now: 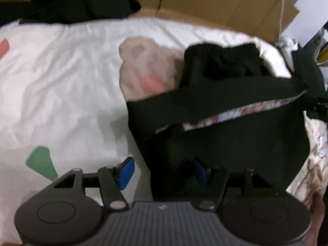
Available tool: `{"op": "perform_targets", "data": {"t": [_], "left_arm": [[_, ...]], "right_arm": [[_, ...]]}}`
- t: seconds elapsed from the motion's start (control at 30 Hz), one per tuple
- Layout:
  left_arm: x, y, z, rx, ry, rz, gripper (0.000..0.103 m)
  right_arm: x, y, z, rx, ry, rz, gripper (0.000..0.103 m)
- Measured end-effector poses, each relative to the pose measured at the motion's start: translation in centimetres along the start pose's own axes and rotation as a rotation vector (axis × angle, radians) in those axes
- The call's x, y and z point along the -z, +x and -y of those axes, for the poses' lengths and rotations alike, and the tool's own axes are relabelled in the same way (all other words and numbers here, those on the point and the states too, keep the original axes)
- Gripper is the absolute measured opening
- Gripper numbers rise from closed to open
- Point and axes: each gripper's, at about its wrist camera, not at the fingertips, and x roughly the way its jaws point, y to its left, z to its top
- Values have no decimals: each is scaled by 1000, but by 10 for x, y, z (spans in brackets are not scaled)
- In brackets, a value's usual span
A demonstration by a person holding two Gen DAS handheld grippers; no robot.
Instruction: Fold clothes
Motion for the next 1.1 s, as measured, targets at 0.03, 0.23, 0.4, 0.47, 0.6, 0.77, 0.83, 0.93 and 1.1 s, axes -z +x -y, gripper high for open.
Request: {"op": "perform_targets", "data": {"t": [0.03, 0.23, 0.4, 0.47, 0.6, 0.77, 0.83, 0.93, 1.1], "left_arm": [[1, 2, 0, -3, 2, 6, 65], [-4, 14, 0, -24, 13, 80, 65], [-17, 9, -4, -32, -13, 188, 65], [-24, 7, -9, -18, -43, 217, 65], [-36, 7, -16, 4, -88, 242, 65], [-44, 12, -29, 63, -172, 256, 65], [-44, 15, -31, 63, -189, 256, 65], [-41, 20, -31, 79, -183, 249, 65], [-37, 23, -33, 134, -167, 277, 65]], "right_arm": [[1, 4, -2, 11, -13, -4, 75], [1, 18, -7, 49, -52, 25, 75], [-7, 18, -9, 58, -70, 98, 75], [-12, 16, -10, 52, -69, 127, 75], [-25, 15, -11, 45, -71, 174, 75], [-43, 19, -10, 12, -52, 190, 75], [-46, 23, -7, -22, -27, 179, 75], [-46, 31, -1, -69, 22, 156, 75], [-38, 41, 14, -132, 104, 149, 75]]}}
